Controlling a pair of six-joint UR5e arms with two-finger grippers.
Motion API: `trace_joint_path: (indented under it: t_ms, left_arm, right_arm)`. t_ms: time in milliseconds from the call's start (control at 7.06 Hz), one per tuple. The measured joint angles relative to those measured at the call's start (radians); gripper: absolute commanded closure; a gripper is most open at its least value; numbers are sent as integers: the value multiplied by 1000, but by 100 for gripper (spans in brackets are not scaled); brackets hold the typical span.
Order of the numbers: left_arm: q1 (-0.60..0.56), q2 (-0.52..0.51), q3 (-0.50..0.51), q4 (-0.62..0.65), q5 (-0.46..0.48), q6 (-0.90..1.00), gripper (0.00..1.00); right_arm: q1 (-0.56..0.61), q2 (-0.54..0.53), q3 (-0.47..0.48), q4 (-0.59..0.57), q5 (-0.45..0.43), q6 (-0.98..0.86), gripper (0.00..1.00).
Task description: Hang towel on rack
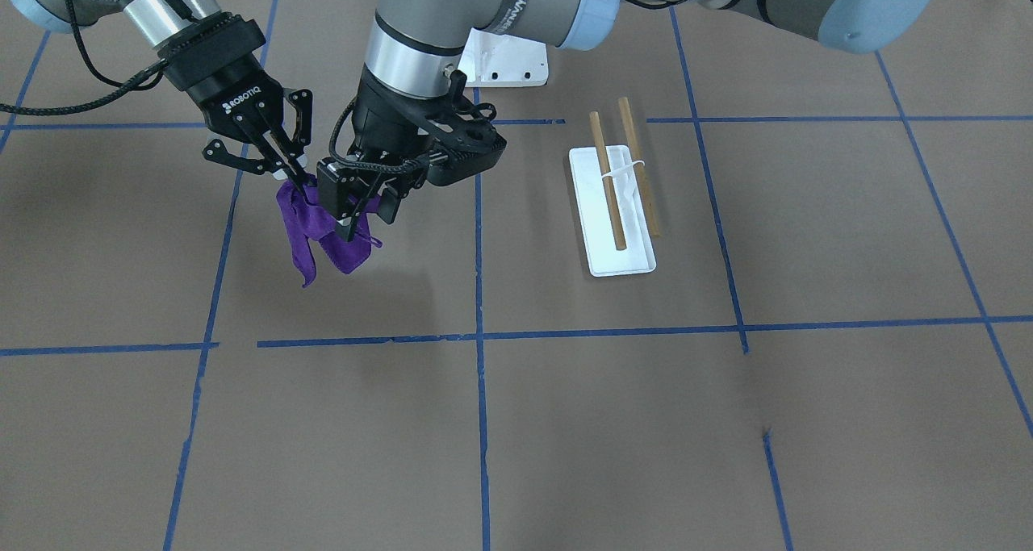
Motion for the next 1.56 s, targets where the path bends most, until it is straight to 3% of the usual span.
trace_joint_path:
  t_ms: [142,283,425,567,992,1133,1275,1558]
  left_arm:
    - [1,17,-12,-1,-1,3,37]
    - [2,27,-30,-3,-3,5,45]
    - [3,31,-47,-3,-4,4,65]
    - [4,34,-59,-3,-5,2,100]
    - [6,69,-95,-4,-2,3,100]
    - [6,79,-107,-4,0,5,100]
    - [6,82,-114,-4,1,6,100]
    - [6,84,-127,-3,1,6,100]
  right_arm:
    - [-7,12,1,-2,-1,0,100]
    - [-13,20,1,-4,-1,-1,100]
    - [-21,25,1,-4,-4,0,100]
    - [-32,25,1,-4,-9,0,100]
    - [-43,26,6,-5,-15,-1,100]
    - [-44,25,8,-4,-15,-2,43]
    - [-48,25,8,-4,-11,-2,1]
    - [-55,25,16,-53,30,5,0]
